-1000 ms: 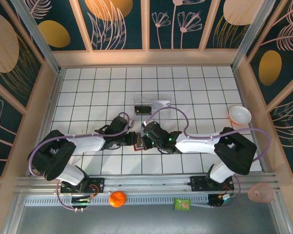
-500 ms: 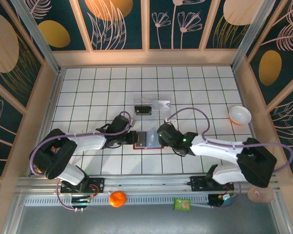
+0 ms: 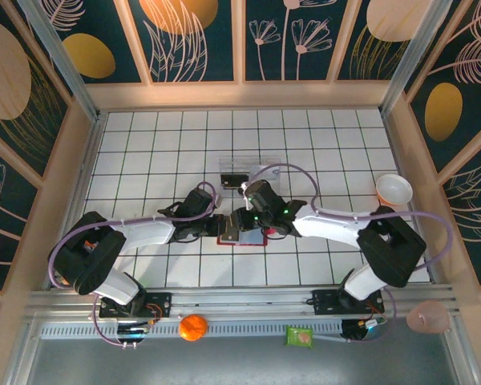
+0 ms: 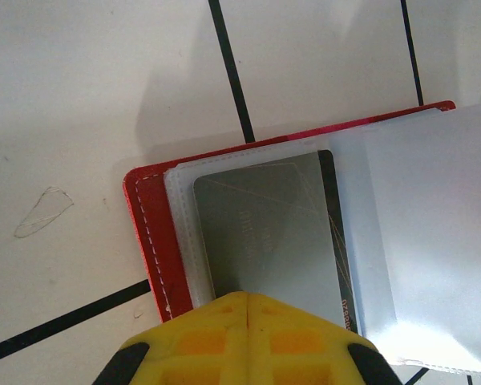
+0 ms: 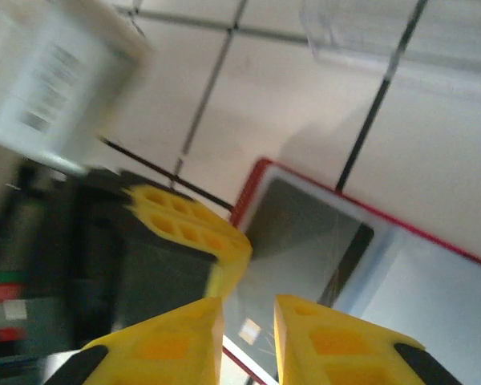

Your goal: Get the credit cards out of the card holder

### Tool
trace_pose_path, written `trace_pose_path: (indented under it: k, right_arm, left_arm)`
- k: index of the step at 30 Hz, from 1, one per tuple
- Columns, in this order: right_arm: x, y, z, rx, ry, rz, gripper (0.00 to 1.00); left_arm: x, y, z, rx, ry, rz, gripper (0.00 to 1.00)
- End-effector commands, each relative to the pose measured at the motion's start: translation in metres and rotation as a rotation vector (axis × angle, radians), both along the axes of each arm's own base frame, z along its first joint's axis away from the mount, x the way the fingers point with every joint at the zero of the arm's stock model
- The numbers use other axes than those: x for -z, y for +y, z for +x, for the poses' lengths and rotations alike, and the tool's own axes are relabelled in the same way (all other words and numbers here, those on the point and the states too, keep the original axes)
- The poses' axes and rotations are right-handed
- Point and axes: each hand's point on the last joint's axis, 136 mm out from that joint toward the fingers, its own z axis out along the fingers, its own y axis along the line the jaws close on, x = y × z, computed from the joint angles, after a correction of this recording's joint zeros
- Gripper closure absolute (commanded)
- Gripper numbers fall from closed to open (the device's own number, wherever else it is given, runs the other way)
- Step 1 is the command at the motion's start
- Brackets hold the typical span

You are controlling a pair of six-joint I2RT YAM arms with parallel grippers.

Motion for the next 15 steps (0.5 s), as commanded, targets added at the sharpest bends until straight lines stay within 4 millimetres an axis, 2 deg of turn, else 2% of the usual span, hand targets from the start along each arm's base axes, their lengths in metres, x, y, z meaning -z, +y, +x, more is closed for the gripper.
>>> trace_pose_path:
  k: [1,6,12,15]
  right_arm:
    - [0.017,-0.008,-0.010,0.007,0.075,-0.057,0.80]
    - [0.029,-0.040,-0.019,0.084,0.085,-0.109,0.81]
    - [0.060,-0.072,-0.028,0.171,0.113,-0.208,0.87]
    - [0.062,-0.077,-0.026,0.193,0.101,-0.222,0.87]
  left_arm:
    - [0.000,0.001,-0.003,0.005,0.010,0.006,1.00]
    - [0.001,0.001,-0.003,0.006,0.014,0.004,1.00]
    - [0.007,0.004,-0.005,0.007,0.017,0.019,1.00]
    - [0.006,0.004,-0.006,0.007,0.018,0.014,1.00]
